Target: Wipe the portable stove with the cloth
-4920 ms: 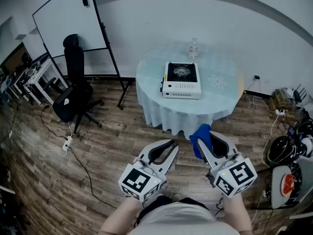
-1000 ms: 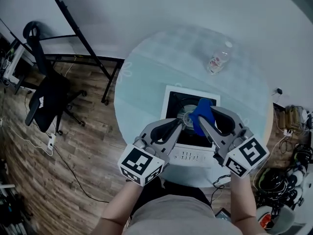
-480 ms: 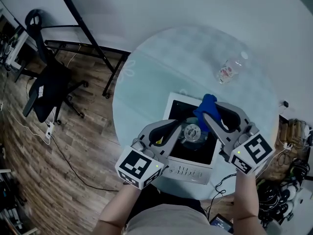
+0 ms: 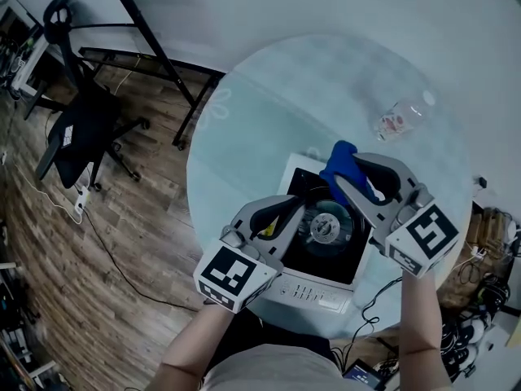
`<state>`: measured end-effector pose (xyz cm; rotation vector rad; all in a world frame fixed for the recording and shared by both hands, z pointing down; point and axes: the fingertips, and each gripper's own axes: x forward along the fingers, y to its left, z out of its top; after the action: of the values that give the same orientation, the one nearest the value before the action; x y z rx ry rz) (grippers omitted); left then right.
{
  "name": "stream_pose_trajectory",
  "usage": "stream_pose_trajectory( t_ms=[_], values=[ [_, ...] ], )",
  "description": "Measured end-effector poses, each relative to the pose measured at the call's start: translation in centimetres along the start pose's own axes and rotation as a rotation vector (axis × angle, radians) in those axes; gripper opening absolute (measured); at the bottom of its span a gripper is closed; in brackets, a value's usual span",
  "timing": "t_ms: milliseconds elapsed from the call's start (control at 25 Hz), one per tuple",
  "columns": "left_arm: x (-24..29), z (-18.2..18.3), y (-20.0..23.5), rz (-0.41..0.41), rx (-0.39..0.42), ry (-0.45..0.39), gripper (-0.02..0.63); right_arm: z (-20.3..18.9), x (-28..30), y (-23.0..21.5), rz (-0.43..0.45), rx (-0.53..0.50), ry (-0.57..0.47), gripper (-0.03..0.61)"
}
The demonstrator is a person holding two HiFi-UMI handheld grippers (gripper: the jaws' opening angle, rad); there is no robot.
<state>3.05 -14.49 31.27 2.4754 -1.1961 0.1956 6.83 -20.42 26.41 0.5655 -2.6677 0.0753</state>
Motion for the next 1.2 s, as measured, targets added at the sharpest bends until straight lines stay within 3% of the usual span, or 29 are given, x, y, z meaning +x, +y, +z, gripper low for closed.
stream_pose_trajectory(
  t_ms=[360, 880, 1200],
  values=[
    [1.4, -0.7, 1.9, 0.021, -0.054, 0.005, 0.048, -0.8, 3.5, -2.2, 0.065, 0.019, 0.006, 0.124],
    [2.1, -3.2, 4.5, 0.048, -0.114, 0.044, 0.048, -5.5, 9.3, -2.0, 0.234, -0.005, 0.154, 0.124],
    [2.9, -3.8, 4.8, 0.049, -0.141, 0.051, 0.048, -8.1, 10.7, -1.6, 0.281, -0.018, 0.226, 0.124]
  ],
)
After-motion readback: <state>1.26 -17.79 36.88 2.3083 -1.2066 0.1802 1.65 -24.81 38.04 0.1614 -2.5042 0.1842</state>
